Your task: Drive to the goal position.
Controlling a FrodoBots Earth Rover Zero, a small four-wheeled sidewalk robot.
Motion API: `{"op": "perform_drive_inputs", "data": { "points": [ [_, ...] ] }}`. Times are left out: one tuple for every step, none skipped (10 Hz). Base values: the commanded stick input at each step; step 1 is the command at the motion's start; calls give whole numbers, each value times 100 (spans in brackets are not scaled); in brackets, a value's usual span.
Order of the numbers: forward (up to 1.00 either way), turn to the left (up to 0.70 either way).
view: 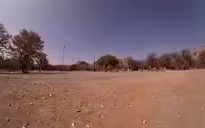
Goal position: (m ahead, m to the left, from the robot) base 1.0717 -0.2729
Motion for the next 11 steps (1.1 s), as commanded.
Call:
{"op": "perform_drive_inputs", "data": {
  "points": [
    [50, 0],
    [50, 0],
    [50, 0],
    [50, 0],
    [50, 0],
    [50, 0],
    [50, 0],
    [50, 0],
    [50, 0],
    [50, 0],
    [50, 0]
  ]
}}
